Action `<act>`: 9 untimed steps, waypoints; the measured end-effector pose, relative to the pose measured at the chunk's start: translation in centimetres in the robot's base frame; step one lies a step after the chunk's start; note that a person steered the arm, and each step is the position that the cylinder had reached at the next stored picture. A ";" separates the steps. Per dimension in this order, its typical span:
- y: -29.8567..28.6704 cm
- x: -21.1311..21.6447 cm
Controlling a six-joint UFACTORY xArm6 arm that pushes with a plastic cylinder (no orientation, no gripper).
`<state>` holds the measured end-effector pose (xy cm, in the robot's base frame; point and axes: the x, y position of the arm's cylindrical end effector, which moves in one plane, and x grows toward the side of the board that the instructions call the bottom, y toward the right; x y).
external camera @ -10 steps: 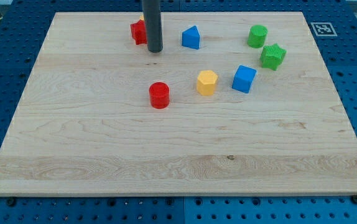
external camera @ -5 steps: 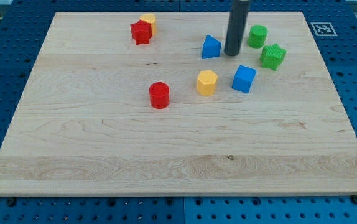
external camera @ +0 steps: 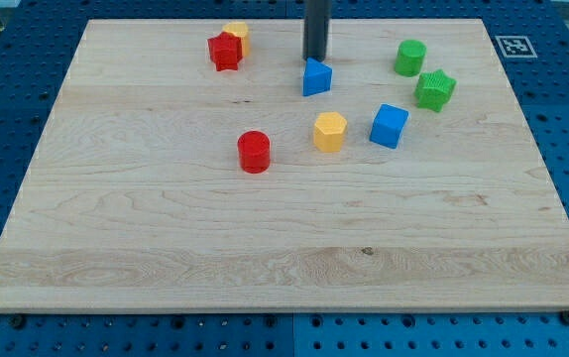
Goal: Move blue triangle towards blue cube
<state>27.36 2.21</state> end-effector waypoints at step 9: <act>5.9 10.7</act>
